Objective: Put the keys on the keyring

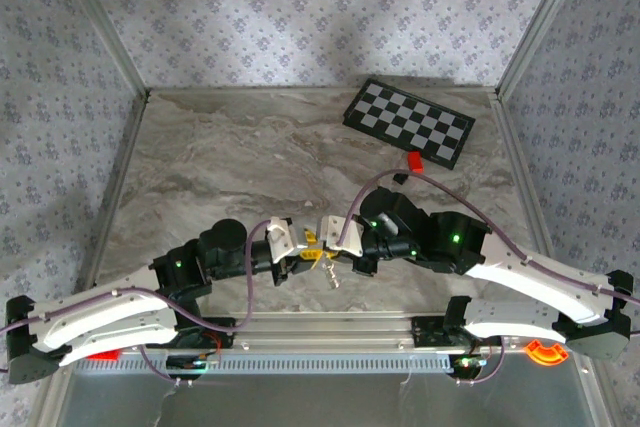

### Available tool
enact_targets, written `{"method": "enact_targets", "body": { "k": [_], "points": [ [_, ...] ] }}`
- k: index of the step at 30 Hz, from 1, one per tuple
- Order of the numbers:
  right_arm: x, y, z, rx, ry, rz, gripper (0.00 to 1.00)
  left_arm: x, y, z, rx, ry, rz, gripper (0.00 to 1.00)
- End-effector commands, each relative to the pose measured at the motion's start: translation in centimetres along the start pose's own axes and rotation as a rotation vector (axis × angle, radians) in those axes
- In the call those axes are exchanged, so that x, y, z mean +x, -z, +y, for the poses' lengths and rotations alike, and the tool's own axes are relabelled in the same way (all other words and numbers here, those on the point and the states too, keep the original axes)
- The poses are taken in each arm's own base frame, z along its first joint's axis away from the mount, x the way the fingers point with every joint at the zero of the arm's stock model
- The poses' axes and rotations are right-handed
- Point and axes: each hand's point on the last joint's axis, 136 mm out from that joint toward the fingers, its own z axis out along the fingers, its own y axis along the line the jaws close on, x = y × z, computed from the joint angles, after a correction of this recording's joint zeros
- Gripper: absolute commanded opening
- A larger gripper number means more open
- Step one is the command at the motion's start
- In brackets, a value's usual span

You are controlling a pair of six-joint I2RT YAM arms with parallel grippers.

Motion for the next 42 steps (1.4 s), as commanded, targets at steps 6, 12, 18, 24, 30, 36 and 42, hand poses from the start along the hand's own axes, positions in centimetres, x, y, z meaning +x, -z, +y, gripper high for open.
{"method": "enact_targets", "body": {
  "k": [6, 12, 18, 24, 30, 36, 42],
  "points": [
    [-1.7, 1.0, 0.3, -0.012, 0.022, -0.066, 0.00, -0.5, -0.4, 0.1, -0.006, -0.013, -0.024, 0.21],
    [-1.7, 0.9, 0.4, -0.017, 0.023, -0.070, 0.00, -0.5, -0.4, 0.1, -0.006, -0.015, -0.027, 0.06],
    [-1.8, 1.0, 0.6, -0.020, 0.020, -0.081, 0.00, -1.0, 0.1, 0.0, -0.006, -0.020, -0.055, 0.00],
    [-1.8, 1.1, 1.2, -0.042, 0.004, -0.104, 0.05, -2.7, 1.1, -0.3, 0.007, -0.024, -0.141, 0.00],
    [-1.7, 1.5, 1.5, -0.040, -0.021, -0.145, 0.25, -4.5, 1.5, -1.9, 0.099, -0.017, -0.232, 0.00],
    [-2.1, 2.1, 1.1, -0.012, -0.019, -0.184, 0.27, -5.3, 1.5, -2.9, 0.159, -0.021, -0.274, 0.00],
    [-2.4, 2.9, 1.1, 0.003, -0.015, -0.236, 0.24, -5.9, 1.8, -3.8, 0.219, -0.019, -0.321, 0.00]
  ]
}}
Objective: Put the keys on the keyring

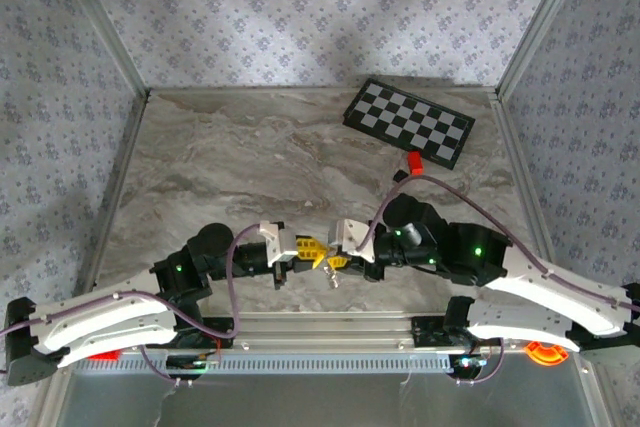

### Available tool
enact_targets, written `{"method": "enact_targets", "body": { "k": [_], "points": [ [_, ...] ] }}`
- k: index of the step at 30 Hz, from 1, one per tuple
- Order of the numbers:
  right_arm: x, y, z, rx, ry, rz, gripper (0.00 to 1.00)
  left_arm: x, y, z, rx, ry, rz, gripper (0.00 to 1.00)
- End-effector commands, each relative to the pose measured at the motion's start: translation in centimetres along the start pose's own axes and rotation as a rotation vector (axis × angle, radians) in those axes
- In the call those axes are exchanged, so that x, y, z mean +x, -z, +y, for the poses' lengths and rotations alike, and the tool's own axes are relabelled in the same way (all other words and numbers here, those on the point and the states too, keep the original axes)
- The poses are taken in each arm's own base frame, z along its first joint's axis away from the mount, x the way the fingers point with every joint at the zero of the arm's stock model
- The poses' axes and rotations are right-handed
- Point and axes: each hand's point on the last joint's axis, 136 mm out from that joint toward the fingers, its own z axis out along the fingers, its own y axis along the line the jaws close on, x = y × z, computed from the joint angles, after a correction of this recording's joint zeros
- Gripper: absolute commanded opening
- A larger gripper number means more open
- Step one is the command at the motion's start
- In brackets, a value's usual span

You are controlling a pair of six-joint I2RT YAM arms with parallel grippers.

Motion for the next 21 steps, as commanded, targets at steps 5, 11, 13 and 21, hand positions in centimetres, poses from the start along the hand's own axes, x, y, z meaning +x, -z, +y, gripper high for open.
{"method": "enact_targets", "body": {
  "k": [5, 11, 13, 21],
  "points": [
    [-1.6, 1.2, 0.1, 0.019, 0.000, -0.135, 0.26, -3.0, 0.3, -1.9, 0.111, 0.000, -0.142, 0.00],
    [-2.3, 2.0, 0.3, 0.018, -0.007, -0.205, 0.27, -3.0, 0.3, -2.1, 0.121, 0.010, -0.159, 0.00],
    [-2.5, 2.0, 0.3, 0.019, -0.009, -0.217, 0.27, -2.9, 0.4, -2.1, 0.121, 0.011, -0.164, 0.00],
    [-2.6, 1.8, 0.2, 0.023, -0.021, -0.226, 0.23, -3.0, 0.7, -2.0, 0.110, 0.010, -0.179, 0.00]
  ]
}}
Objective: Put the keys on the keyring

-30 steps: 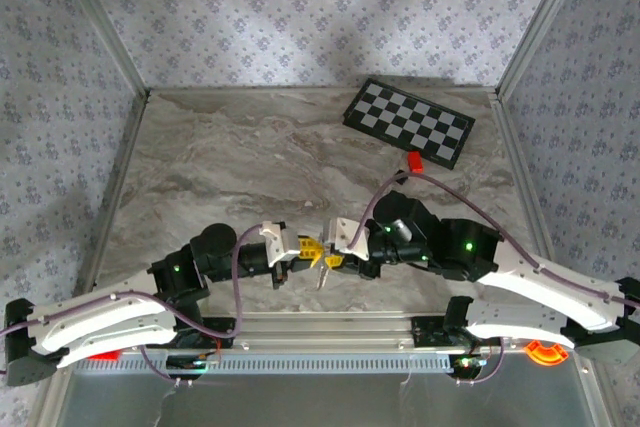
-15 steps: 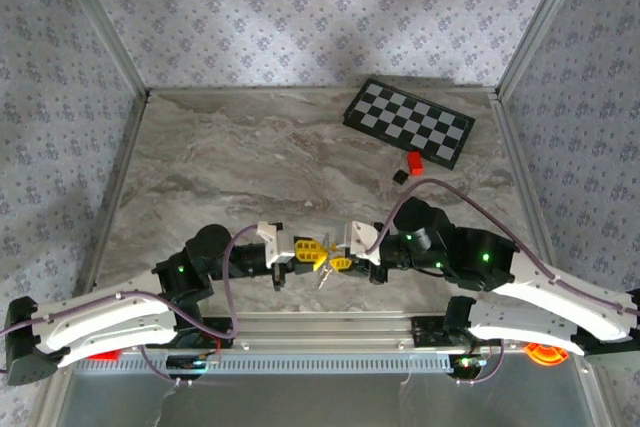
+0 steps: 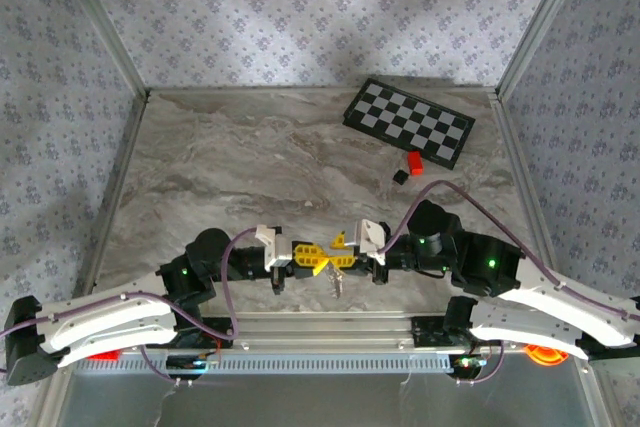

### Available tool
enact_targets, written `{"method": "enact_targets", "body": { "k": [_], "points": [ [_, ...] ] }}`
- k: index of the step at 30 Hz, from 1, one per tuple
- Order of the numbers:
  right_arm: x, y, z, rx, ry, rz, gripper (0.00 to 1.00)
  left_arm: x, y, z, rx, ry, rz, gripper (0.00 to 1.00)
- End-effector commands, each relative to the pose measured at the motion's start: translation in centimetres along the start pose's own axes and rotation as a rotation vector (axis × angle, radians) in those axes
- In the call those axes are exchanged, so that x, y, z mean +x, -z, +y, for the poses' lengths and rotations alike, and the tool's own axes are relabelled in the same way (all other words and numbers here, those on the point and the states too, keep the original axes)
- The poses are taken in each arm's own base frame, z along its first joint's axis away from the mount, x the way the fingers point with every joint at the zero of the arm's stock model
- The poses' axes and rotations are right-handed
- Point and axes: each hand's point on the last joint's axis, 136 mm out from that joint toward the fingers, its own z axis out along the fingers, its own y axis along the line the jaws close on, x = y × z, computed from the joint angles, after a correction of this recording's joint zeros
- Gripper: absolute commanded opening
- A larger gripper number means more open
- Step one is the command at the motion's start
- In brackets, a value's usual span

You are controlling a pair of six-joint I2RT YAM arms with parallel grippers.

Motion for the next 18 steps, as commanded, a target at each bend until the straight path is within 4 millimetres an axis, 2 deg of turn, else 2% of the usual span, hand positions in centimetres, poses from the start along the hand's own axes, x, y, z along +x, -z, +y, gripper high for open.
{"method": "enact_targets", "body": {
  "k": [1, 8, 18],
  "points": [
    [-0.7, 0.3, -0.2, 0.008, -0.010, -0.033, 0.23, -2.9, 0.5, -0.7, 0.027, -0.025, -0.098, 0.00],
    [0.0, 0.1, 0.1, -0.008, -0.030, -0.017, 0.27, -3.0, 0.7, -0.6, 0.018, -0.029, -0.103, 0.00],
    [0.6, 0.1, 0.2, -0.010, -0.036, -0.012, 0.09, -3.2, 0.5, -0.7, 0.021, -0.034, -0.105, 0.00]
  ]
}}
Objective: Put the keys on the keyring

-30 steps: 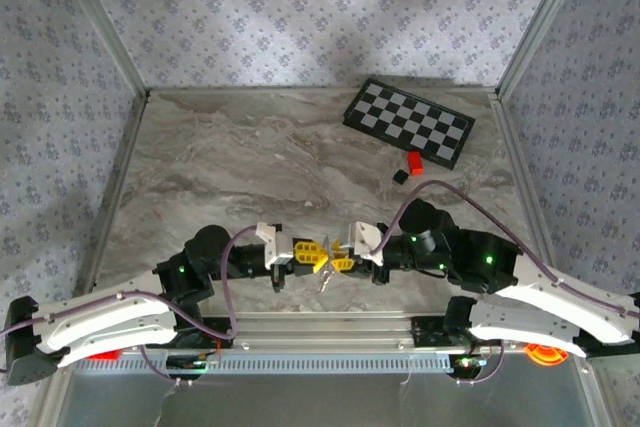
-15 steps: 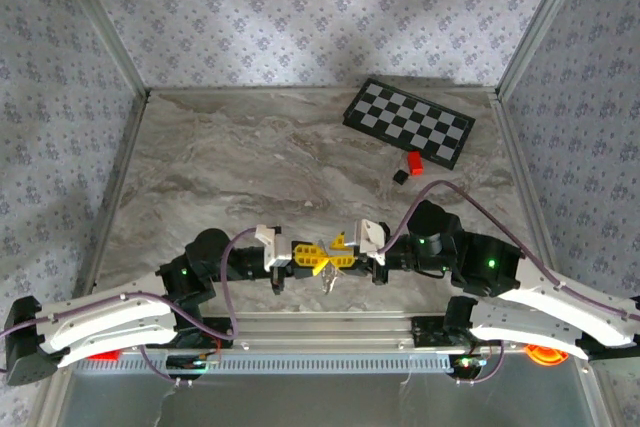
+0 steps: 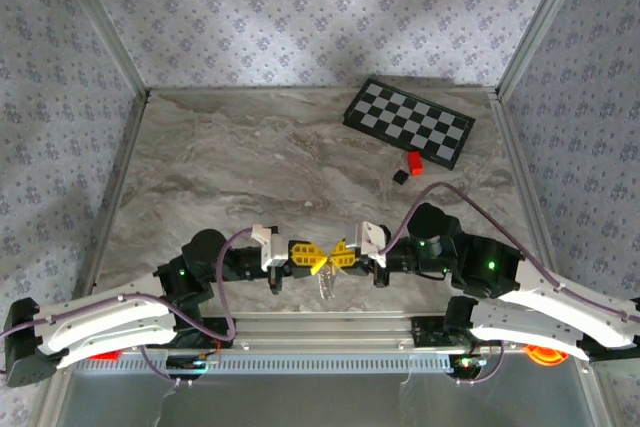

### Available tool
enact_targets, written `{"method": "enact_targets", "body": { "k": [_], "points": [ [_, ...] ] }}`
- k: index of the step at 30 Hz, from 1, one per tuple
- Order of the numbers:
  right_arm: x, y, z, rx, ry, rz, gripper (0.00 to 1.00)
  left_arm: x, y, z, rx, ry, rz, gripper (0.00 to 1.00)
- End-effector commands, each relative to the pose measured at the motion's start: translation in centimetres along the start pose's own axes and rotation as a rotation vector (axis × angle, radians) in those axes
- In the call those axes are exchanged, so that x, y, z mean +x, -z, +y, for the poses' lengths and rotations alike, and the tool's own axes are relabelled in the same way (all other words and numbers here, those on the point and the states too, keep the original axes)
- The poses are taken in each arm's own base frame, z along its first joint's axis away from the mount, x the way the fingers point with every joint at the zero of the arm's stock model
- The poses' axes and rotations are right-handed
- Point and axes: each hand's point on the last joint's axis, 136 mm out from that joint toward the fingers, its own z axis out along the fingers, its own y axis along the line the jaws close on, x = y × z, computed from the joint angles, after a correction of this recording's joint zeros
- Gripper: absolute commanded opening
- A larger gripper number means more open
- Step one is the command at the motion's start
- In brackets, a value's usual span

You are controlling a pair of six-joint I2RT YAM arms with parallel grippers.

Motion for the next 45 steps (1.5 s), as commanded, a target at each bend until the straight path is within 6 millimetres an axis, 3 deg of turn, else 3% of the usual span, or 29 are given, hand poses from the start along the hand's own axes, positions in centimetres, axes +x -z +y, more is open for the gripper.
{"method": "enact_targets", "body": {
  "k": [1, 3, 8, 10, 12, 20, 41, 45],
  "points": [
    [-0.1, 0.1, -0.2, 0.008, -0.005, -0.014, 0.07, -2.5, 0.1, -0.6, 0.026, -0.027, -0.079, 0.00],
    [-0.1, 0.2, -0.2, 0.007, -0.002, -0.016, 0.01, -2.3, 0.0, -0.5, 0.026, -0.024, -0.075, 0.00],
    [-0.2, 0.7, -1.1, 0.057, -0.012, 0.008, 0.00, -1.0, -0.1, 0.6, -0.041, -0.024, -0.004, 0.00],
    [0.2, 0.9, -1.1, 0.055, -0.020, 0.071, 0.00, 0.2, 0.1, 1.6, -0.100, -0.034, 0.077, 0.20],
    [0.5, 1.0, -1.5, 0.067, -0.028, 0.129, 0.00, 1.2, 0.5, 2.2, -0.136, -0.044, 0.138, 0.29],
    [1.2, 0.3, -1.0, -0.007, -0.009, 0.280, 0.00, 1.8, 1.2, 2.5, -0.163, -0.070, 0.260, 0.32],
    [1.1, -0.9, -0.3, -0.076, 0.010, 0.298, 0.00, 1.1, -0.3, 1.7, -0.098, -0.078, 0.249, 0.17],
    [1.4, -1.0, -0.2, -0.083, 0.006, 0.308, 0.00, 1.1, -0.5, 1.6, -0.093, -0.072, 0.246, 0.05]
  ]
}}
